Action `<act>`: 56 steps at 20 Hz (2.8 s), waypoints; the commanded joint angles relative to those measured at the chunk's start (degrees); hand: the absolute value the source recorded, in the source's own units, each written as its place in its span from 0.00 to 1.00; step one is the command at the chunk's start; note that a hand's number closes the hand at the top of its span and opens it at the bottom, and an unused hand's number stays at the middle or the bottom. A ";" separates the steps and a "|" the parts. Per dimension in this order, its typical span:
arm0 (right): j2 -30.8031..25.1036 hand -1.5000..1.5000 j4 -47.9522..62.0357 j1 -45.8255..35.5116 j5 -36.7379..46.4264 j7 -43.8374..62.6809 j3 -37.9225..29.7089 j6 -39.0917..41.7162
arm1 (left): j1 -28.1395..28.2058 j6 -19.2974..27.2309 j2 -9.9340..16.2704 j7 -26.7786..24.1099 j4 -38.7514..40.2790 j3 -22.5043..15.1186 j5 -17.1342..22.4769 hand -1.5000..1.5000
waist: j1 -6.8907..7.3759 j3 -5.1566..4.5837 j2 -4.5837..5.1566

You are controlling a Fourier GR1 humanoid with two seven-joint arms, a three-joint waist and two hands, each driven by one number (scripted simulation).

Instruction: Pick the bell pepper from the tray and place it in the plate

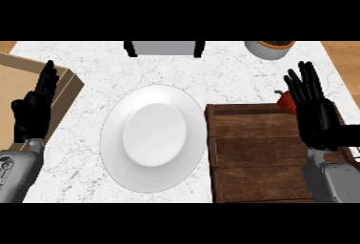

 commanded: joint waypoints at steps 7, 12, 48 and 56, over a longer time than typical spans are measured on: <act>-17.81 1.00 3.03 -14.21 18.65 9.40 19.18 18.13 | -4.30 -6.61 -3.35 -1.19 -4.12 -4.40 2.42 0.50 | 4.84 -0.67 -1.11; -8.77 0.00 15.19 -13.10 22.40 9.32 23.55 15.44 | -3.40 -9.20 -3.36 2.69 -9.53 -3.53 5.41 0.50 | 2.16 2.04 -0.23; -24.27 0.00 26.13 -37.69 32.70 31.81 25.36 57.18 | 2.60 -12.05 -4.93 5.84 -17.83 1.00 3.26 0.50 | 1.17 2.03 -0.25; -23.51 0.00 32.56 -39.39 41.50 29.63 26.39 59.03 | 0.40 -14.06 -5.29 5.09 -13.90 4.11 3.03 0.50 | 1.10 2.00 -0.18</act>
